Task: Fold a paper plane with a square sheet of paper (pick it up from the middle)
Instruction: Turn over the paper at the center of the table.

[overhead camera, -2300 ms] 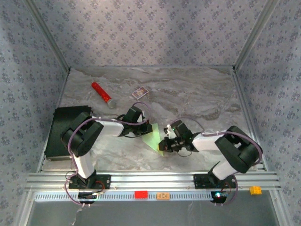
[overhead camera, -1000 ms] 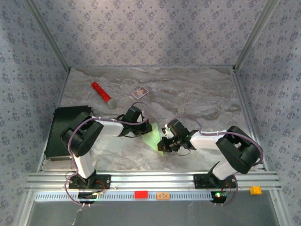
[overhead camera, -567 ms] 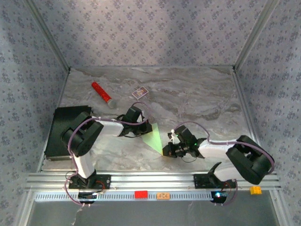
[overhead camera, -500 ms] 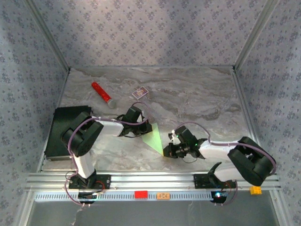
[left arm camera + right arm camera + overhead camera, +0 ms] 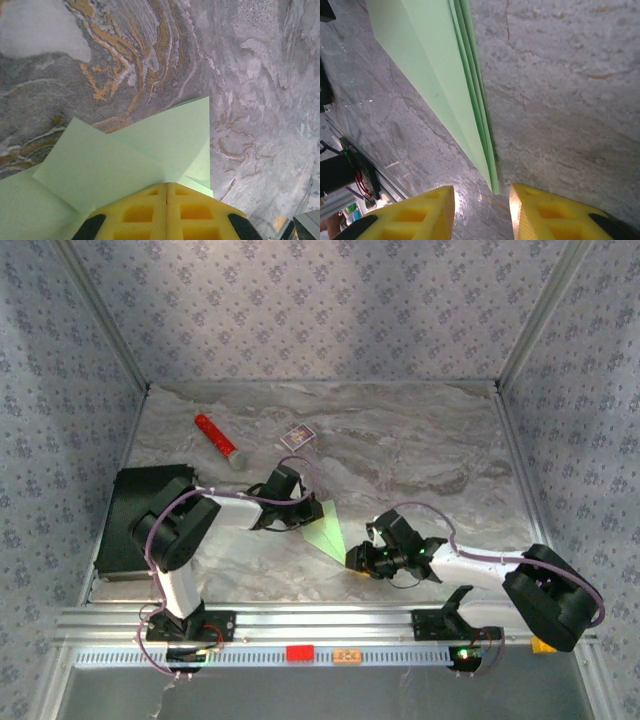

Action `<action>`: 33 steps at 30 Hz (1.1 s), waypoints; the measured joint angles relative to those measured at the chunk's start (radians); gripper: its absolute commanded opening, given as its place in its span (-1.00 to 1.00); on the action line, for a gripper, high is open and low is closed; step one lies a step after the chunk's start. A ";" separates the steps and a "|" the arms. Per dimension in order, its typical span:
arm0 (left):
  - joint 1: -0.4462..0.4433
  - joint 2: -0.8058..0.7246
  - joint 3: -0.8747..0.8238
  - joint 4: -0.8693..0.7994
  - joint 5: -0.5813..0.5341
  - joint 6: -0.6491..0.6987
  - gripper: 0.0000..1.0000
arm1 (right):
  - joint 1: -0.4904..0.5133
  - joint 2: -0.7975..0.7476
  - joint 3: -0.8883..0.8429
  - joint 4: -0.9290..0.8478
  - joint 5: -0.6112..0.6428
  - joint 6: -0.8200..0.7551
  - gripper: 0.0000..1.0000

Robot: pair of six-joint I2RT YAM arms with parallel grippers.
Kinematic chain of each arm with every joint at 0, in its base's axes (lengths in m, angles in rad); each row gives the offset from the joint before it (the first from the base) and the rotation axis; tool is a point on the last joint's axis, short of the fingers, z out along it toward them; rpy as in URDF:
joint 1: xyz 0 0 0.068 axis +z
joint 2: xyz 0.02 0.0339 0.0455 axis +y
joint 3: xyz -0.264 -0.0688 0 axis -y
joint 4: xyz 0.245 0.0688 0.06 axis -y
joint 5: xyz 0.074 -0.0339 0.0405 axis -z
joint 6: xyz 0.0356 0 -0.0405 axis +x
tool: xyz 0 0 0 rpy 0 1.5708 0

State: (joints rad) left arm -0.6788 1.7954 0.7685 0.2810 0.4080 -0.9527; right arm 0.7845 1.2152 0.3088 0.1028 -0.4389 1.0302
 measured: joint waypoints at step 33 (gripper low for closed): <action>0.003 0.000 -0.005 0.009 0.001 -0.010 -0.97 | -0.008 0.043 -0.005 0.179 0.014 0.074 -0.35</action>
State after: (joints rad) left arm -0.6758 1.7954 0.7639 0.2897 0.4088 -0.9627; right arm 0.7765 1.2579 0.3035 0.2817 -0.4248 1.1038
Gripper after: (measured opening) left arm 0.040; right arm 0.335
